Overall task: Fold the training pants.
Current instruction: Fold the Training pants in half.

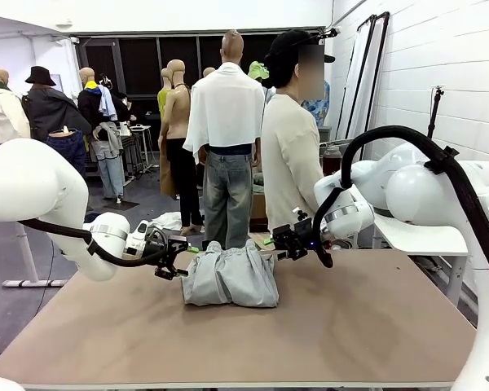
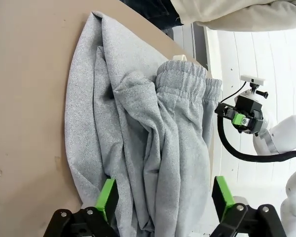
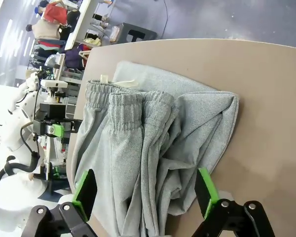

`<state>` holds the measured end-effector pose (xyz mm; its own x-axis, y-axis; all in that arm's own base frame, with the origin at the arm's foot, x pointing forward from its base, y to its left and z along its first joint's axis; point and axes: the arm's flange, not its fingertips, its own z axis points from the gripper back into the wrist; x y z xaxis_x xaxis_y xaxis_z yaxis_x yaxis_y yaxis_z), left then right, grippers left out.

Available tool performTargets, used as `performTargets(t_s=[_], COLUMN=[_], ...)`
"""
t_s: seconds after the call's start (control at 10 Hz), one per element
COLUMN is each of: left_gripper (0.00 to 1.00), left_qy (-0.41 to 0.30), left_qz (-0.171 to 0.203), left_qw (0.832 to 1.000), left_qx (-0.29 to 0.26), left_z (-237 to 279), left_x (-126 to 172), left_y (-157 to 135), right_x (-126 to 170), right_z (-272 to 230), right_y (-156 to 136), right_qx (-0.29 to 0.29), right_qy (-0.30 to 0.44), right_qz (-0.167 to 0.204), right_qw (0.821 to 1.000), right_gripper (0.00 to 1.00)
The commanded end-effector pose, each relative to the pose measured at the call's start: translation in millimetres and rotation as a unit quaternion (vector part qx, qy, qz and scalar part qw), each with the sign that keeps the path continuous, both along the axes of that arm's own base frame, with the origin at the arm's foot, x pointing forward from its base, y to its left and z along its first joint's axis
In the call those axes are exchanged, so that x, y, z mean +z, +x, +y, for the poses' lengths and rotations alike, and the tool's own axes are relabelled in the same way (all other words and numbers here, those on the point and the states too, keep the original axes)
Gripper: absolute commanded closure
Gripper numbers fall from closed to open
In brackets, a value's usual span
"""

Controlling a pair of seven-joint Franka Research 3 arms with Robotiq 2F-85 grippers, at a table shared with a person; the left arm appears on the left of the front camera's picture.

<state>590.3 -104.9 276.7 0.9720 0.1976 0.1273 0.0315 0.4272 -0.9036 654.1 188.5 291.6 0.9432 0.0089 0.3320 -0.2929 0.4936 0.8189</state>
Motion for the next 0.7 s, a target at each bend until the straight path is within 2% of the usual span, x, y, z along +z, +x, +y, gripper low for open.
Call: performTargets(t_s=[0.0, 0.6], left_gripper=[0.00, 0.00], left_qy=[-0.004, -0.004], left_qz=[0.004, 0.004], left_qw=[1.000, 1.000], left_qx=[-0.002, -0.002], left_z=[-1.0, -1.0], left_x=[0.6, 0.6], left_y=[4.1, 4.1], right_x=[-0.4, -0.4], right_z=[-0.1, -0.1], right_y=[0.8, 0.8], right_qx=[0.000, 0.000], right_qy=[-0.001, -0.001], right_qz=[0.000, 0.000], right_qw=[1.000, 1.000], right_gripper=[0.00, 0.00])
